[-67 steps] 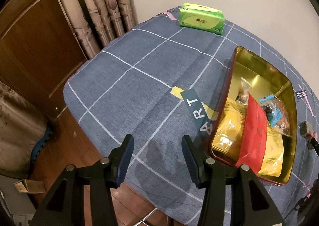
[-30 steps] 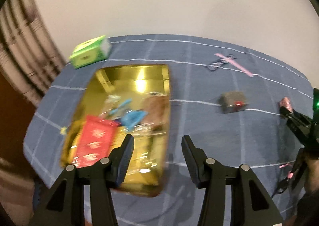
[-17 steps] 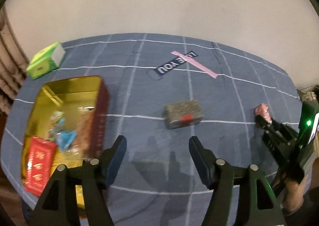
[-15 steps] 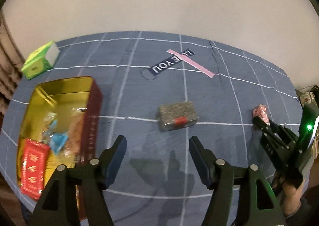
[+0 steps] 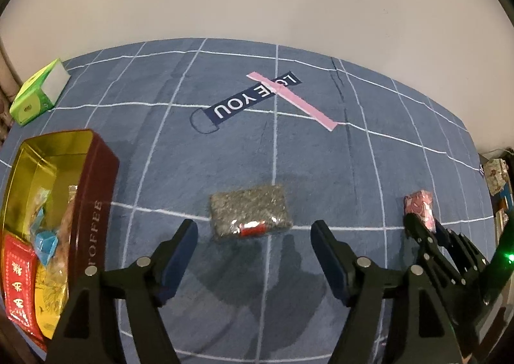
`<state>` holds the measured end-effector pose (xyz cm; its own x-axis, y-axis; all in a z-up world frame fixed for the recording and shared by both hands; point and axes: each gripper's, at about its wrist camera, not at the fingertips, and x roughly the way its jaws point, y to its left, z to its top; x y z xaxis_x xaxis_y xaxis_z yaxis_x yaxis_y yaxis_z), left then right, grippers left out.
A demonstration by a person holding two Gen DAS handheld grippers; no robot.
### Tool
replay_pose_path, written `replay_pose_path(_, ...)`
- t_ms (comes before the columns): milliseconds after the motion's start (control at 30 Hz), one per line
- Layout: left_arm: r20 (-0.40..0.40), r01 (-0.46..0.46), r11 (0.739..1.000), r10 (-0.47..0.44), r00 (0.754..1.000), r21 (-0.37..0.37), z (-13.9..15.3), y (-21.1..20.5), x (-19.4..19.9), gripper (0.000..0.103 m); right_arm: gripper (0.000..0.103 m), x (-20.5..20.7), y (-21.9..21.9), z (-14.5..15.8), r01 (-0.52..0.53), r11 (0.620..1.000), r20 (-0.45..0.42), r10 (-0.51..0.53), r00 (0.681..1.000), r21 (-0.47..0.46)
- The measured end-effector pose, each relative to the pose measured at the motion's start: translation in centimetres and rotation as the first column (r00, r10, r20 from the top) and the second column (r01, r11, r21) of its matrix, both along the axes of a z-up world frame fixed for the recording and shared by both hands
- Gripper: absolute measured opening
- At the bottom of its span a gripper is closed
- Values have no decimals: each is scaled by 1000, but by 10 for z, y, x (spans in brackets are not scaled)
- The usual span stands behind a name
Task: Organize snacks
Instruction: 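Grasp the grey glittery packet with a red label with the left tool, then carry the grey packet into the gold tin and open the left tool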
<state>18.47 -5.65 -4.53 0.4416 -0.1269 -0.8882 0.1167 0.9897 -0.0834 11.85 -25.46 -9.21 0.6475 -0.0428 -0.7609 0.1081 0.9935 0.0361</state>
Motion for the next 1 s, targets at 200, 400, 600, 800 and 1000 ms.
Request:
replay_pose_path(200, -40, -15, 1000, 15, 999, 12, -13, -2, 12, 78, 22, 0, 0, 0, 1, 1000, -1, -1, 1000, 3)
replay_pose_path(400, -69, -40, 999, 41, 997, 19, -29, -4, 21, 78, 22, 0, 0, 0, 1, 1000, -2, -1, 1000, 5)
replay_pose_path(600, -49, -48, 999, 49, 998, 26, -34, -7, 23, 78, 22, 0, 0, 0, 1, 1000, -2, -1, 1000, 3)
replay_pose_path(800, -47, -47, 998, 50, 998, 51, -35, -6, 24, 62, 23, 0, 1, 0, 1, 1000, -3, -1, 1000, -2)
replay_pose_path(1000, -29, -18, 996, 21, 999, 92, -34, -9, 20, 61, 23, 0, 2, -1, 1, 1000, -5, -1, 1000, -9)
